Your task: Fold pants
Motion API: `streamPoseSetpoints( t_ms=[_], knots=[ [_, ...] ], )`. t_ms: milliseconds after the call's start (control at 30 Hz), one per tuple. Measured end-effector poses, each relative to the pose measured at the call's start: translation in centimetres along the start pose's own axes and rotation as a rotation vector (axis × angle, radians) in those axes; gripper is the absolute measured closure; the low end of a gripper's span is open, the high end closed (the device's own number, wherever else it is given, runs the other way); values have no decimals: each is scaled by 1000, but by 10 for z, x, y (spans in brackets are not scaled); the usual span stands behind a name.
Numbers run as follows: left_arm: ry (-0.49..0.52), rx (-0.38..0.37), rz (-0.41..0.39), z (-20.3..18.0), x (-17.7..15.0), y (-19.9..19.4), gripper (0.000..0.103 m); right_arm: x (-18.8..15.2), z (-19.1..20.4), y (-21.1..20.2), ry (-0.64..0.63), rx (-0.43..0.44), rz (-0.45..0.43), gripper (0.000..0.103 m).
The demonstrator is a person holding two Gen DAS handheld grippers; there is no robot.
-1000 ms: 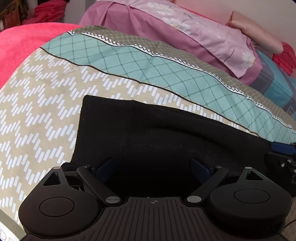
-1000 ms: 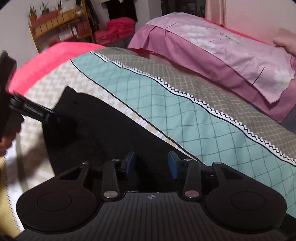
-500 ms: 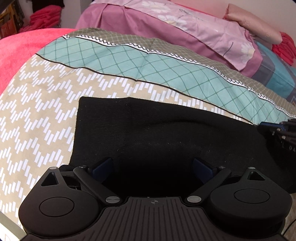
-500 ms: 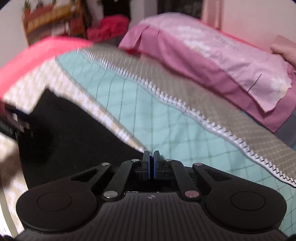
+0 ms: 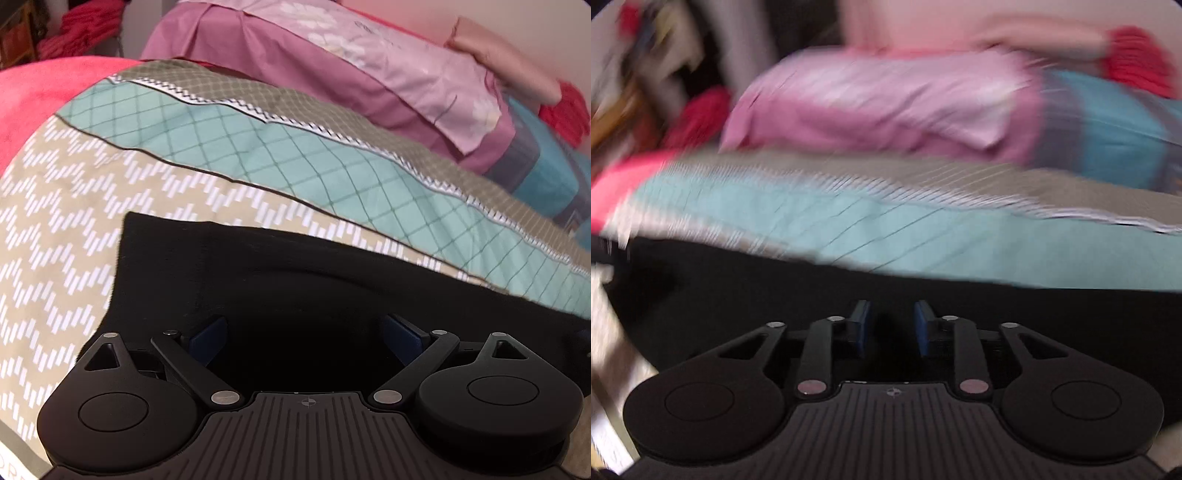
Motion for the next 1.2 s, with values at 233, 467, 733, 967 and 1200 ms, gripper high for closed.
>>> streamPoseSetpoints(
  t_ms=[233,467,733,967,1200],
  knots=[
    [106,95,20,-22,-6,26,0,-14,-45,19,101,26,95,60],
    [117,91,26,-20,-6,27,0,-6,-92,-29,240,-223,-118,44],
    [128,111,22,-23,-7,29,0,-19,-163,-6,340,-356,-29,39],
    [129,116,33,-24,-6,30,0,-6,-138,-21,349,-350,-111,29],
    [131,119,39,-24,-5,32,0,-40,-101,0,186,-197,20,31]
  ],
)
Point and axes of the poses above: each gripper's, at about its wrist camera, not at the fingertips, and y roughly the way its jaws point, z to its left, x to its top, the point moved 2 cm from there along y, roughly the way its jaws point, and after that the axes turned 1 degree about x, right-handed, at the moved point
